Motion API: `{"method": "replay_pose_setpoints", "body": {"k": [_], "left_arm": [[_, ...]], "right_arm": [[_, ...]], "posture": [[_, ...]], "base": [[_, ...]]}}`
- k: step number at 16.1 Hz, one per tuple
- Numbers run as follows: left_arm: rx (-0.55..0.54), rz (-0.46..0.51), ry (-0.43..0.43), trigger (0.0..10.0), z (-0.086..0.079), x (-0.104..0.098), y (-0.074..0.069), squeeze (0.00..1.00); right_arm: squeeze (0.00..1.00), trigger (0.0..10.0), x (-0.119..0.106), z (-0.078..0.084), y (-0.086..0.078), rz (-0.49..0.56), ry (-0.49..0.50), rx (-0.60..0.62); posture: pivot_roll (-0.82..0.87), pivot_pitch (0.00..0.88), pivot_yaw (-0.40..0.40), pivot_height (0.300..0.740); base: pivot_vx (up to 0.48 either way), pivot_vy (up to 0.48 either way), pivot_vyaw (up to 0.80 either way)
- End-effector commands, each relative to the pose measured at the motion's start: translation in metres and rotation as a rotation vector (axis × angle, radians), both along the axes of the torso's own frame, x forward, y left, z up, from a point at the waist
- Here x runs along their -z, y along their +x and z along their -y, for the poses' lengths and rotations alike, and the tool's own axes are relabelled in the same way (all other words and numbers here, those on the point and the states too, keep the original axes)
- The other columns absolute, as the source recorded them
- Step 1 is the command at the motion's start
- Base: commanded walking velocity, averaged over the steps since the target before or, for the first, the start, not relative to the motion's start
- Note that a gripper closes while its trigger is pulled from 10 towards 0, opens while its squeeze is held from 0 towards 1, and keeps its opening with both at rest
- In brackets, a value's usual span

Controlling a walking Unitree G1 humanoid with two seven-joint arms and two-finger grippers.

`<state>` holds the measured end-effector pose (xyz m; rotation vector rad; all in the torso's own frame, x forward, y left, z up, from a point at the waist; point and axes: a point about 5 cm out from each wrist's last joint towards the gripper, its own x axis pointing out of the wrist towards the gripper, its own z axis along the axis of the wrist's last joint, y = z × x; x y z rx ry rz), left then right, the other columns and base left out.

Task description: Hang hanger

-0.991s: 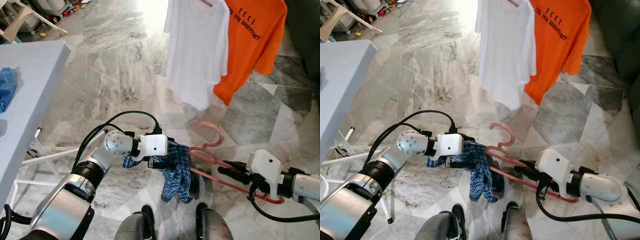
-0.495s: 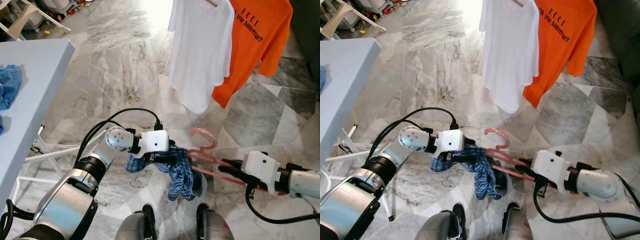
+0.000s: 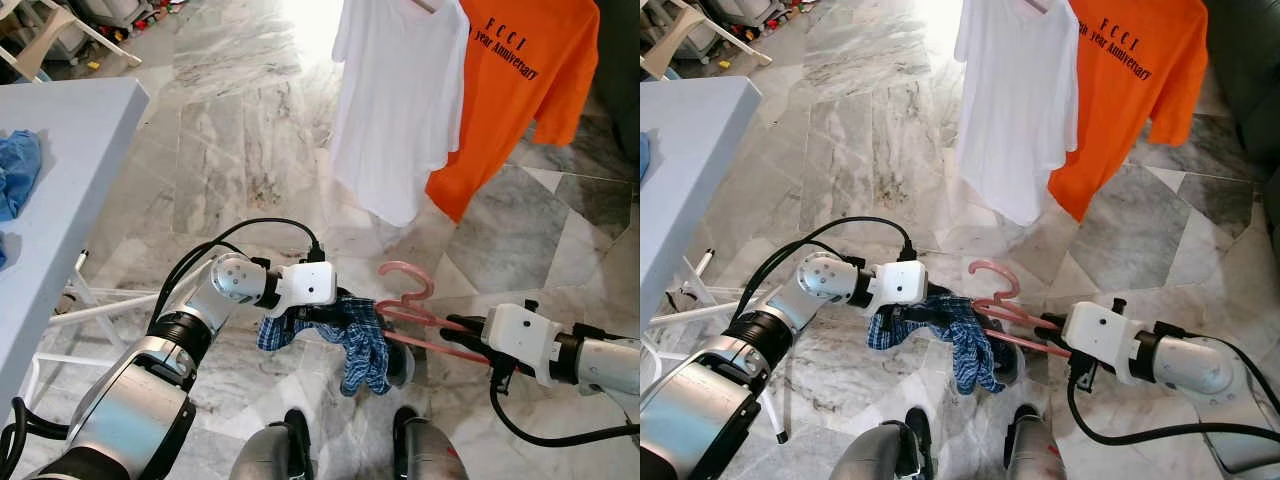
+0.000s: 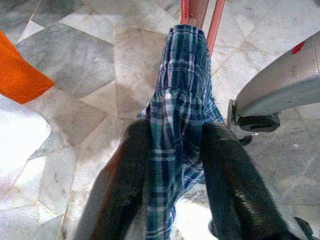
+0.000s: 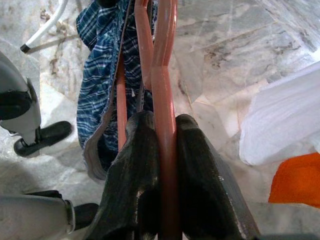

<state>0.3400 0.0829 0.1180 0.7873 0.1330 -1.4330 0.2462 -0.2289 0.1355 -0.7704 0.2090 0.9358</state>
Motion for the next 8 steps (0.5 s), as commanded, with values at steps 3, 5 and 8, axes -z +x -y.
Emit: {"method": "replay_pose_setpoints", "body": {"k": [3,5,8], "left_arm": [[-0.011,-0.028,0.028,0.0,-0.0053,0.0069,-0.0017,0.0],[-0.017,-0.031,0.029,0.0,-0.0057,0.0088,-0.0023,0.0],[-0.026,-0.028,0.025,0.0,-0.0062,0.0095,-0.0022,0.0]], "right_arm": [[0.0,10.0,-0.0044,-0.0039,0.0048,0.048,0.015,-0.005],[0.0,10.0,-0.0053,-0.004,0.0074,0.062,0.015,-0.003],[0.08,10.0,-0.0054,-0.0038,0.009,0.062,0.022,-0.002]], "posture": [[-0.2,0.263,0.156,0.74],[-0.2,0.265,0.152,0.74],[-0.2,0.265,0.151,0.74]], "base": [[0.0,0.0,0.0],[0.0,0.0,0.0],[0.0,0.0,0.0]]}}
